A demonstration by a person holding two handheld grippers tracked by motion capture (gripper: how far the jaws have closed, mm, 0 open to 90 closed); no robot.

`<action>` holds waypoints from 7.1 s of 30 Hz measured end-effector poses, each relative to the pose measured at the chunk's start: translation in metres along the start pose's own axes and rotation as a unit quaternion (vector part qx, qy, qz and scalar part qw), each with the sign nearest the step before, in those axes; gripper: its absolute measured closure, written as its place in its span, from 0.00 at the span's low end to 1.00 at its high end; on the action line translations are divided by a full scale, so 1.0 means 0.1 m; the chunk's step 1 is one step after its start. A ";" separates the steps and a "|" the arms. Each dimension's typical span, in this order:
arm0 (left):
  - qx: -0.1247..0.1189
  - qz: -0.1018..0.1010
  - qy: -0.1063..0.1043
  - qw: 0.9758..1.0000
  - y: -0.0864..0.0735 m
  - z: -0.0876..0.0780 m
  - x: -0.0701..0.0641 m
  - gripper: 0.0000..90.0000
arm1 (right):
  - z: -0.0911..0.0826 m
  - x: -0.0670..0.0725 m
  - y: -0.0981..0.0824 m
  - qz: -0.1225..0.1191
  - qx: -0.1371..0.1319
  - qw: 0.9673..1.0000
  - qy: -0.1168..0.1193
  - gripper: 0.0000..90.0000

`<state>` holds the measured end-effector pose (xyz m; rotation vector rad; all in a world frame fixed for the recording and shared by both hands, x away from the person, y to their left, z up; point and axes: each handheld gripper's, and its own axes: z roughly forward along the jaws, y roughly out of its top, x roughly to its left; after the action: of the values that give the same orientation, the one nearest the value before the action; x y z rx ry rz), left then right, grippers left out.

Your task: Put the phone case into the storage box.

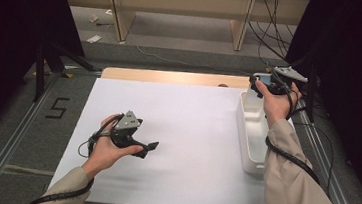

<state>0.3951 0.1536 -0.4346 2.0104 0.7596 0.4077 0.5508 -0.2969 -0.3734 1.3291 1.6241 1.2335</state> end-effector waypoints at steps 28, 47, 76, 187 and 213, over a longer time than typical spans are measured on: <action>0.000 0.001 0.000 1.000 0.00 0.00 0.00 0.01 | 0.10 -0.06 -0.05 0.004 0.013 1.000 -0.012 0.21; 0.001 0.001 0.001 1.000 0.00 0.01 0.00 0.01 | 0.15 -0.06 -0.12 0.002 0.022 1.000 -0.013 0.21; 0.002 0.002 0.000 1.000 0.00 0.01 0.00 0.01 | 0.23 -0.04 -0.23 -0.007 0.037 0.999 -0.017 0.21; 0.003 -0.002 0.001 1.000 -0.01 0.02 0.00 0.01 | -0.41 0.04 -0.40 -0.023 0.017 0.997 0.069 0.08; 0.001 -0.005 0.002 1.000 0.00 0.02 0.00 0.01 | -0.93 0.33 -0.50 -0.051 0.005 0.984 0.172 0.14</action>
<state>0.3962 0.1527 -0.4359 2.0068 0.7723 0.4063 0.4416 -0.2883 -0.3904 1.0646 1.9121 1.4537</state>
